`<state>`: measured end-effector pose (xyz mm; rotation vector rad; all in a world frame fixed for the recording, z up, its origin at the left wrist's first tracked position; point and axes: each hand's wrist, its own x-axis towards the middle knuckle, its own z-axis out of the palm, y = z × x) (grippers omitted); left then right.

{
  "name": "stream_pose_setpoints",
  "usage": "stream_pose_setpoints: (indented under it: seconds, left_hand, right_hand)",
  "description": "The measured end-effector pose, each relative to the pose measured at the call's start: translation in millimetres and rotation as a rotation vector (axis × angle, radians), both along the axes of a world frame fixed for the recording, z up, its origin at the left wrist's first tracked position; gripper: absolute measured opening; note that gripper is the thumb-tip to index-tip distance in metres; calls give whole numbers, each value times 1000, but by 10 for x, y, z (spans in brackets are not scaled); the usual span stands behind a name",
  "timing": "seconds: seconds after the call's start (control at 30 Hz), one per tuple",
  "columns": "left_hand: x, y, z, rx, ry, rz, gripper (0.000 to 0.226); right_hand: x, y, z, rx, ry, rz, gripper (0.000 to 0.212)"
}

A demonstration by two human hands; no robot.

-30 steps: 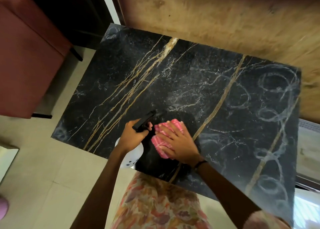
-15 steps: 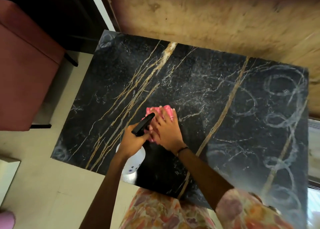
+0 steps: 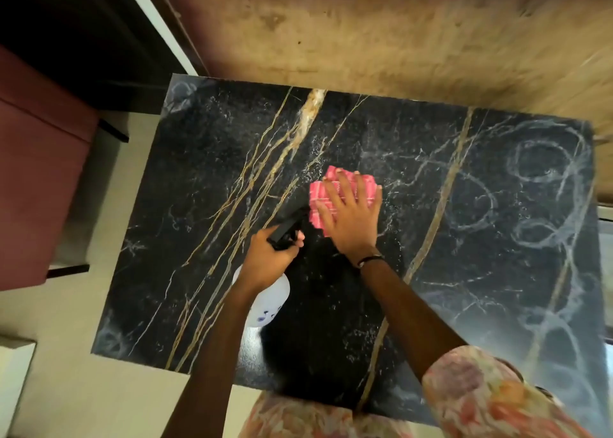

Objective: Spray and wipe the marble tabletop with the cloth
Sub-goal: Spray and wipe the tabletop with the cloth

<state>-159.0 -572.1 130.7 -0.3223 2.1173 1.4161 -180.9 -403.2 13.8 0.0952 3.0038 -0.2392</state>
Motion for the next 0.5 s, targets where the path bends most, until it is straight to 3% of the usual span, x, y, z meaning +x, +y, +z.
stream_pose_setpoints:
  seconds: [0.07,0.2,0.33,0.5]
  left_hand:
    - [-113,67,-31,-28,-6,-24,13]
    - [-307,188,-41,-33,0,-82,28]
    - [-479,255,-60,41,18,-67,22]
    - [-650,347,-84,56,25,-80,17]
  right_hand:
    - [75,-89,-2,-13,4,147,57]
    - [397,327,-51,-33,42,427,56]
    - [250,849,-41,24,23,208,59]
    - [-632,699,26,-12,-9,-53,61]
